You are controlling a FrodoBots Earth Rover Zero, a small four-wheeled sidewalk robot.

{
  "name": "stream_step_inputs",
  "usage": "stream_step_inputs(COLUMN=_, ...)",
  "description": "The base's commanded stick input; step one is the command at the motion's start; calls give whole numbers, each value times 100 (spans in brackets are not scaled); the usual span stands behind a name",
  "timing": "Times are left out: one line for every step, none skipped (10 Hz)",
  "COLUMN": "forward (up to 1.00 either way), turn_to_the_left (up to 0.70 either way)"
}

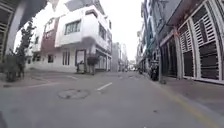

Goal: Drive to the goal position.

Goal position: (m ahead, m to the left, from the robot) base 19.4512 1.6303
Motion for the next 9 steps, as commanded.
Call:
stream_step_inputs(forward=85, turn_to_the_left=0)
stream_step_inputs(forward=85, turn_to_the_left=0)
stream_step_inputs(forward=85, turn_to_the_left=0)
stream_step_inputs(forward=85, turn_to_the_left=0)
stream_step_inputs(forward=85, turn_to_the_left=-28)
stream_step_inputs(forward=85, turn_to_the_left=-34)
stream_step_inputs(forward=85, turn_to_the_left=-34)
stream_step_inputs(forward=85, turn_to_the_left=-34)
stream_step_inputs(forward=85, turn_to_the_left=-34)
